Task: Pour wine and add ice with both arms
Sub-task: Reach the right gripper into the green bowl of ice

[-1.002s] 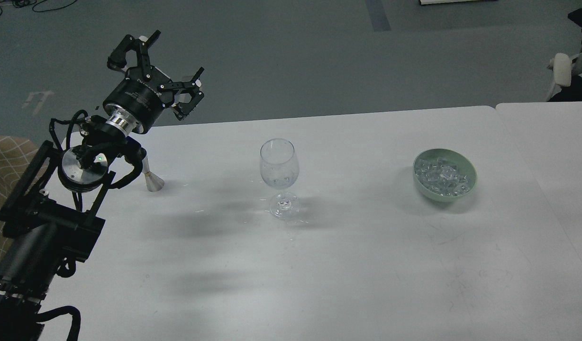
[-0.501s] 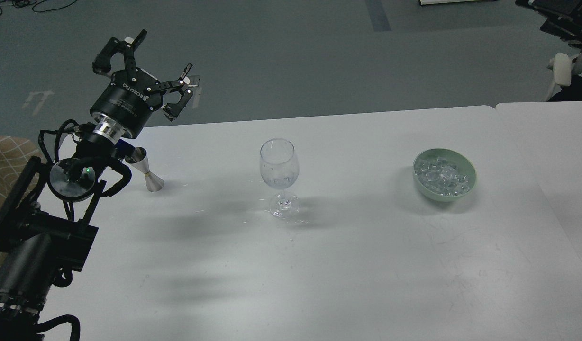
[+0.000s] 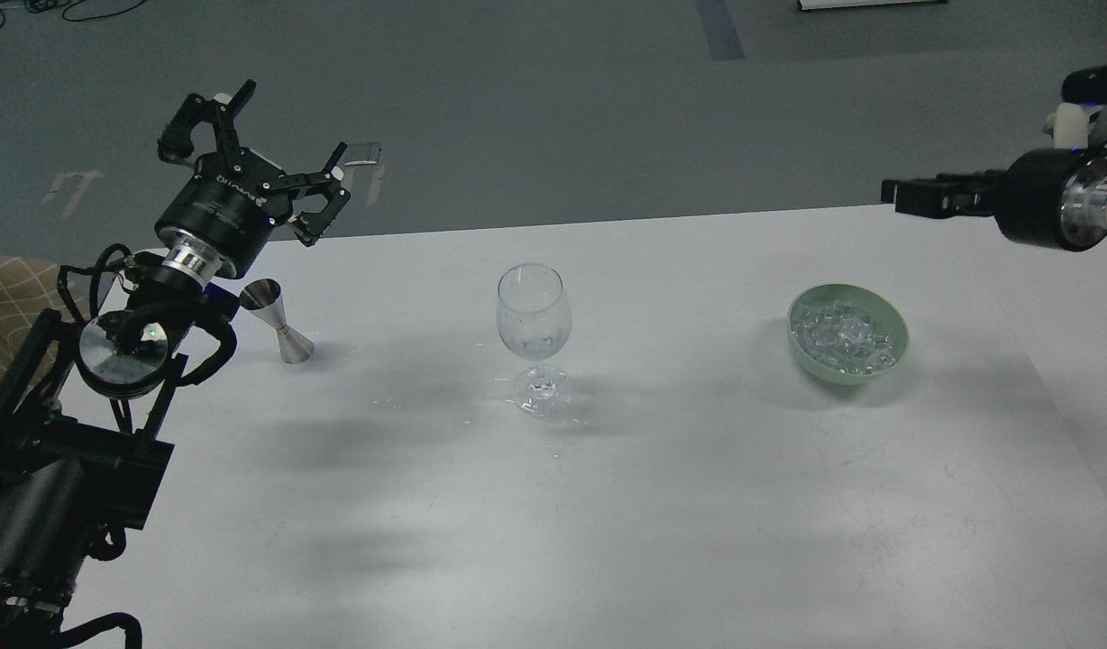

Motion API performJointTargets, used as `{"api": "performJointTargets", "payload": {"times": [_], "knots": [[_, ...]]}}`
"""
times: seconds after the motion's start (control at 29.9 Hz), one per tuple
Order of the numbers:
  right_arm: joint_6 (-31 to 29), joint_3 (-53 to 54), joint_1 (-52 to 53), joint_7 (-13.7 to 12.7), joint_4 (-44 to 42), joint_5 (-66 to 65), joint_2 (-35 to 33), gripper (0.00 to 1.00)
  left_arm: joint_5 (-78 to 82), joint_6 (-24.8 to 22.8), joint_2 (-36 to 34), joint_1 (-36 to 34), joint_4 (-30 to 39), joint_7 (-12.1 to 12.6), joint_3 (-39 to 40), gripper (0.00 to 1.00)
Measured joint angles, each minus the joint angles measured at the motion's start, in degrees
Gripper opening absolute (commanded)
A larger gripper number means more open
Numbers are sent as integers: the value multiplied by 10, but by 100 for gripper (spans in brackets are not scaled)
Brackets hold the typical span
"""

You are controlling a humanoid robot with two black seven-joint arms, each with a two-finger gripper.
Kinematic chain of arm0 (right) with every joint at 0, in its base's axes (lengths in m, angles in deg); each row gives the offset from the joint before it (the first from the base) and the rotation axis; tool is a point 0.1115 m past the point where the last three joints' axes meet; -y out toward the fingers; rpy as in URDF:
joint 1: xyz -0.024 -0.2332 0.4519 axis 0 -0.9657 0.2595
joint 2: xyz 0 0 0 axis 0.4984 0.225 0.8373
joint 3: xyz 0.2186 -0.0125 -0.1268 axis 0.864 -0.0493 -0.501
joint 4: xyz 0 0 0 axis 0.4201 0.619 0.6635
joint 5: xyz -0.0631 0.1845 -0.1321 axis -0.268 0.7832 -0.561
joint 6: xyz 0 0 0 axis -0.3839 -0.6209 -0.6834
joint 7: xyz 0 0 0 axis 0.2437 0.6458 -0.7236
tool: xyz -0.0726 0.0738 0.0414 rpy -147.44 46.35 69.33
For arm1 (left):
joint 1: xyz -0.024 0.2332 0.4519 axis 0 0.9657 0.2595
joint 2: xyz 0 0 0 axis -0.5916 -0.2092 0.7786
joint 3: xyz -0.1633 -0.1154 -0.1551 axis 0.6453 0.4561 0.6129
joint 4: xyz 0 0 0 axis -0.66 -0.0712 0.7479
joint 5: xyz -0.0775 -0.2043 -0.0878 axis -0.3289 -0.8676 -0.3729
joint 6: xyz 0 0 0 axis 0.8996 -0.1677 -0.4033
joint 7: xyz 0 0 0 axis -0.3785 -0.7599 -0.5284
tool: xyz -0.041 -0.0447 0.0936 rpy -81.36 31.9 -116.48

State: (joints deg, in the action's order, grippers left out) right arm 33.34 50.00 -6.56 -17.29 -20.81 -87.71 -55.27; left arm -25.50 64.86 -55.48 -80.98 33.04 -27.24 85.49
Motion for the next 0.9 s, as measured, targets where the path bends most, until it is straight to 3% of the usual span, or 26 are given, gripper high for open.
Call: {"api": "performJointTargets", "payload": {"times": [0.1,0.2,0.33,0.9], "knots": [[3,-42,-5,-1,19,-5,-8,51,0,0,3,0,4,0,0,98],[4,-69,-10,-7,24,-8,-6,56,0,0,4,0,11,0,0,98],[4,-80,-20,-14,22,-15,-2,69,0,0,5,1,12,-1,0,98],[4,-84,-45,-24,-24,-48,73,62,0,-4,7,11,13,-4,1,98]]}}
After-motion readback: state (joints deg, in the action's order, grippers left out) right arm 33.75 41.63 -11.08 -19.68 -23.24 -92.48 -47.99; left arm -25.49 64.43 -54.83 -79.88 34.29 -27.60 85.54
